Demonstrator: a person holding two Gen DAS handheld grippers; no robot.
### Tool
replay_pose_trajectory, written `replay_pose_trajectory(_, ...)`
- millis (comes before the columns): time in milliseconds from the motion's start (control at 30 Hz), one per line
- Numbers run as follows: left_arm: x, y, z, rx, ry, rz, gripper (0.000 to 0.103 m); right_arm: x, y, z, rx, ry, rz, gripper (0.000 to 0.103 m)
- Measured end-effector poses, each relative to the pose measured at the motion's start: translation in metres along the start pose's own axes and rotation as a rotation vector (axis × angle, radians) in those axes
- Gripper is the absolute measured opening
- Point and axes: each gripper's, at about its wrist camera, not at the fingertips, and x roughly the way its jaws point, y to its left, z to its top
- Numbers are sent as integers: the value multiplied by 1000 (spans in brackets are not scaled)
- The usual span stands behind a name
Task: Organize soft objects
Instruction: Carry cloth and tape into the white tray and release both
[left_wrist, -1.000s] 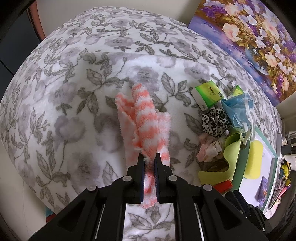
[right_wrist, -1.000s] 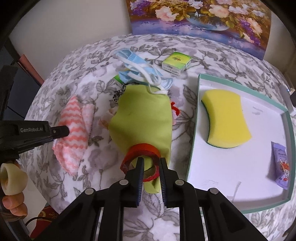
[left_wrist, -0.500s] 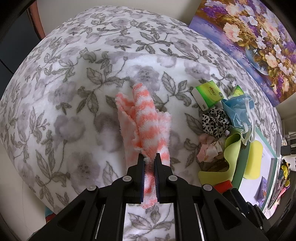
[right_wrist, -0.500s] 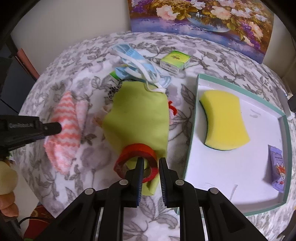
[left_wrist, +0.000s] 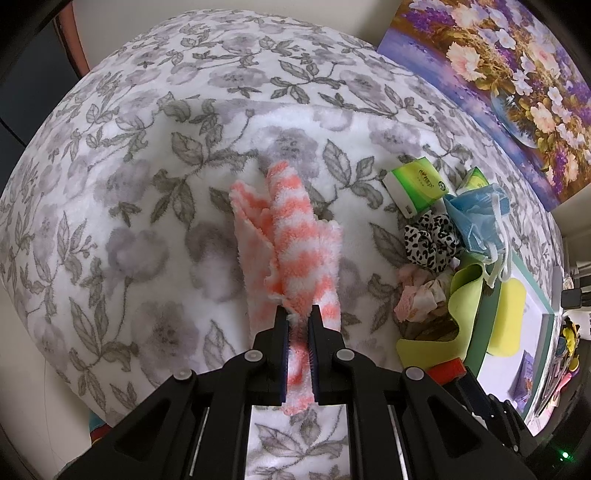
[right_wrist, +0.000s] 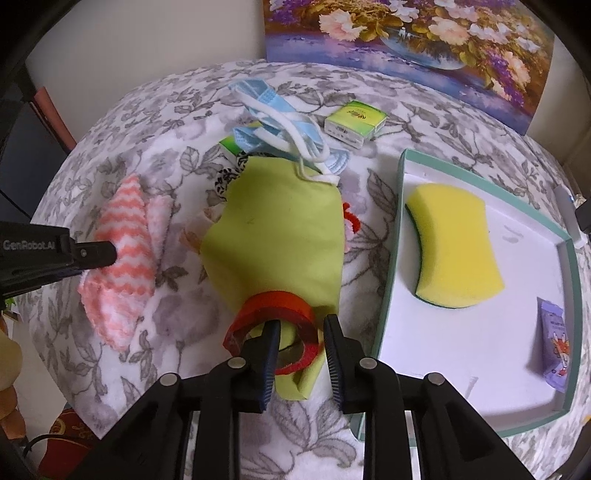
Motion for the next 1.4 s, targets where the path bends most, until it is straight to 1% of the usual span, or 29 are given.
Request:
replay_pose_trajectory(67, 0, 0, 0, 0, 0, 1, 10, 3, 0, -1, 6, 10, -7, 13)
replay_pose_trajectory(100, 0, 0, 0, 1, -1, 1, 10, 3, 1, -1, 3, 10, -11, 12)
replay_pose_trajectory(167, 0, -1, 0, 3, -2, 1, 10, -3, 3, -1, -13, -5, -5, 11)
replay_pose_trajectory(300, -5, -1, 0, 10, -15, -4, 10, -23, 9, 2, -37, -66, 8, 11)
replay_pose_trajectory(400, -13, 0, 1, 4, -32, -24, 10, -34, 9, 3, -31, -94, 5, 11)
replay_pose_trajectory(700, -56, 2, 0, -2, -133, -102, 10, -60, -10, 5, 48, -140, -17, 11)
replay_pose_trajectory(867, -82, -5, -6, 5, -197, -133, 10, -70, -26, 5, 96, -158, -21, 11)
replay_pose_trajectory(1000, -102, -22, -15, 45, -245, -156, 10, -78, -44, 2, 146, -171, -23, 11)
replay_pose_trajectory(1133, -113, -52, -31, 117, -279, -177, 10, -84, -66, -3, 203, -179, -41, 11)
replay_pose_trajectory(1233, -108, -77, -44, 177, -269, -193, 10, -85, -90, -9, 263, -171, -60, 11)
replay_pose_trajectory(1300, -103, -96, -53, 217, -256, -203, 10, -81, -108, -15, 308, -147, -76, 11)
replay_pose_trajectory(1400, -98, -126, -65, 287, -254, -202, 10, -76, -136, -26, 366, -109, -126, 11)
